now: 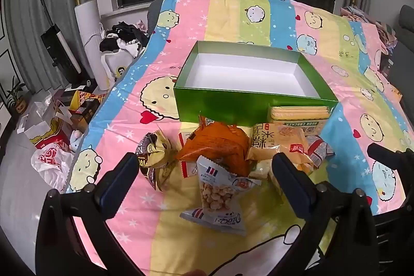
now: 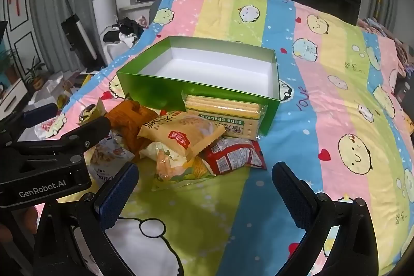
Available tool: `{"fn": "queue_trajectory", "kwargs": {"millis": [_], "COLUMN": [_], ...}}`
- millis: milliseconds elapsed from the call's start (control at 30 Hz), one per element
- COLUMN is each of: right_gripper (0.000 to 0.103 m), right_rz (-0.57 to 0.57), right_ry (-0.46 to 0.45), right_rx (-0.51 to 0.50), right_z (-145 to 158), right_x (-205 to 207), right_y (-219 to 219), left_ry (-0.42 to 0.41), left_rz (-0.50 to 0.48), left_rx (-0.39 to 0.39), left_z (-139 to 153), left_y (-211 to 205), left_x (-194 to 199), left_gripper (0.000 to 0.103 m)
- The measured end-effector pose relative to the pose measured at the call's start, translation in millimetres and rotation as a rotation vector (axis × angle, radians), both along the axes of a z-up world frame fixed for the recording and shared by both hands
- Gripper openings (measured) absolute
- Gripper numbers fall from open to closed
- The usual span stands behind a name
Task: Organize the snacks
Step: 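Move the right tool toward the white peanut bag in the snack pile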
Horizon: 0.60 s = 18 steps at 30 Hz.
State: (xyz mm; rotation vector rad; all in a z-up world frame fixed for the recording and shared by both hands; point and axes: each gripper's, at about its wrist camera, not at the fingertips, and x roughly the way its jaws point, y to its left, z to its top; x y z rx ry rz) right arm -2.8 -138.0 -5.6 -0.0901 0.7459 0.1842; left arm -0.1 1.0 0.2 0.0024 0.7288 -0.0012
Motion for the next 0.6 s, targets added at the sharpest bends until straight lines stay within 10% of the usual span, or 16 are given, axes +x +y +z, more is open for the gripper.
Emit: {"fn": "queue_trajectory", "kwargs": {"millis": [600], "right_gripper": [0.103], "right_rz": [0.004], "right_ry": [0.013], "right_rx": [0.039], "right_z": [-1.3], "right_x": [-2.5], "right_y": [-2.0], "left_ry": [0.041], "left_rz": [-0.094], "left_rx": [-0.121], "left_z": [0.3], "left_y": [6.7], "left_x": [-0.4], "left_gripper": [0.103]}}
